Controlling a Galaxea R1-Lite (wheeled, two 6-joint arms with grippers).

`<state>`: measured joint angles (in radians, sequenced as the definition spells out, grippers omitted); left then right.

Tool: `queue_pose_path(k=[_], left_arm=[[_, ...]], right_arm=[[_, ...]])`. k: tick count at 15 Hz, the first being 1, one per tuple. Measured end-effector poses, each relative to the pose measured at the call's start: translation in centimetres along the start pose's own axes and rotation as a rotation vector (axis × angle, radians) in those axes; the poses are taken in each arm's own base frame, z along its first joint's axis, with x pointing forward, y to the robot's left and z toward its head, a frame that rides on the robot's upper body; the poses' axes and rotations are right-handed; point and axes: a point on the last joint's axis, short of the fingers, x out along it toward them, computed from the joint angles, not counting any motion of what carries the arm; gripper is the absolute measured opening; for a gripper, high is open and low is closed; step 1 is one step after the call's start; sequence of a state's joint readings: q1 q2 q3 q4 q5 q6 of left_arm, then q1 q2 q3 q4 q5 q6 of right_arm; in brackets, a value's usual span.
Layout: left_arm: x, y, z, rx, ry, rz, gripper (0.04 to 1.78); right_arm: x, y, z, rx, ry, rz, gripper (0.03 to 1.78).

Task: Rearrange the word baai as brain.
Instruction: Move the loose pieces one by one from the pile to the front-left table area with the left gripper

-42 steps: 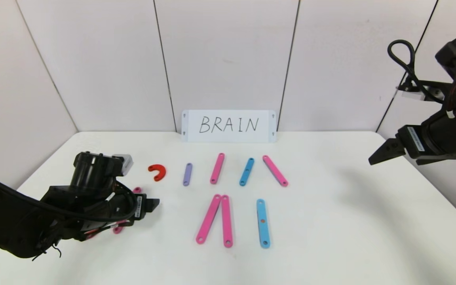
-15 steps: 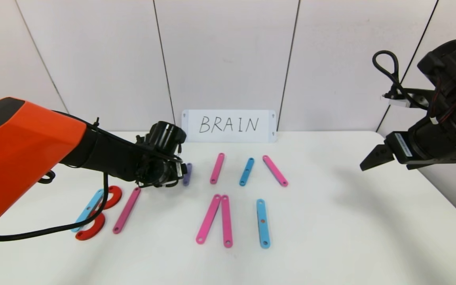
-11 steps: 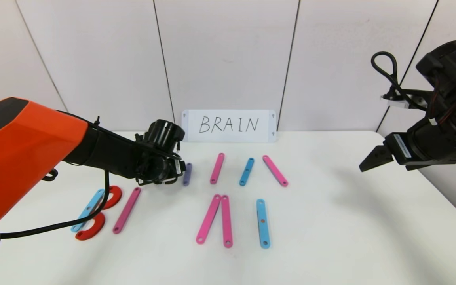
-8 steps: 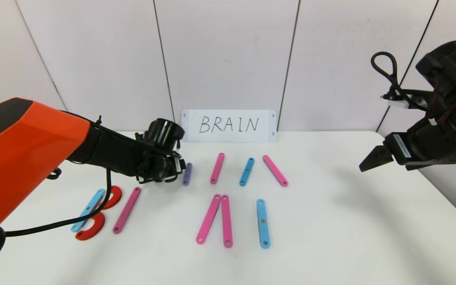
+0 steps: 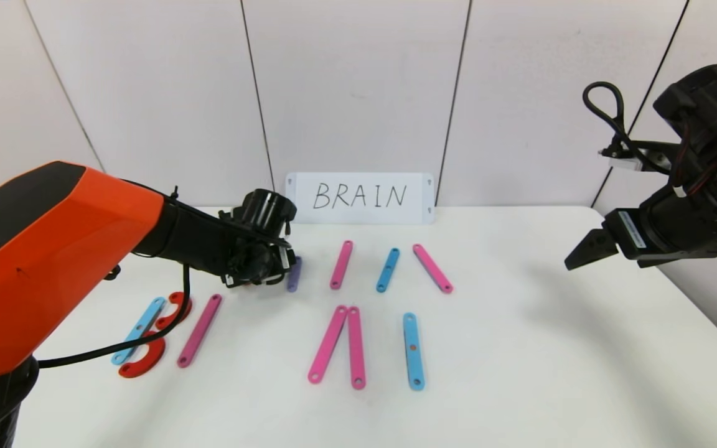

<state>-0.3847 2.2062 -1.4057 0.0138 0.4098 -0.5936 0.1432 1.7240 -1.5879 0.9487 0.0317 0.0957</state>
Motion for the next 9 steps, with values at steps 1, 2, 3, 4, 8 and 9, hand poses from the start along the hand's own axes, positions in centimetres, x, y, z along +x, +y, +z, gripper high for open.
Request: queue_pose_path(k=[1,2,3,4,8,9], left_arm=[[0.08,0.07,0.06,-0.002,-0.001,0.002,1.69],[0.15,0.15,0.09,-0.002,-0.001,0.005,1.69],[0.18,0.23,0.12,0.000,0.000,0.007,1.69],[0.25,0.40,0.23,-0.001,0.000,0.011,1.69],[-0.02,0.85,0.36,0.007,-0.010,0.046,1.69],[-0.14,0.84,0.31,0.015,-0.017,0.062,1.69]], right_arm=[[0.01,0.02,-0.01,-0.001,0.000,0.000,1.72],[0.02,0.02,-0.01,-0.001,0.001,0.000,1.72],[0.06,0.03,-0.01,0.000,0.002,0.000,1.72],[0.08,0.06,-0.02,-0.002,0.001,0.001,1.72],[0.22,0.12,-0.01,-0.004,0.001,0.002,1.72],[0.22,0.13,-0.02,-0.004,0.001,0.002,1.72]])
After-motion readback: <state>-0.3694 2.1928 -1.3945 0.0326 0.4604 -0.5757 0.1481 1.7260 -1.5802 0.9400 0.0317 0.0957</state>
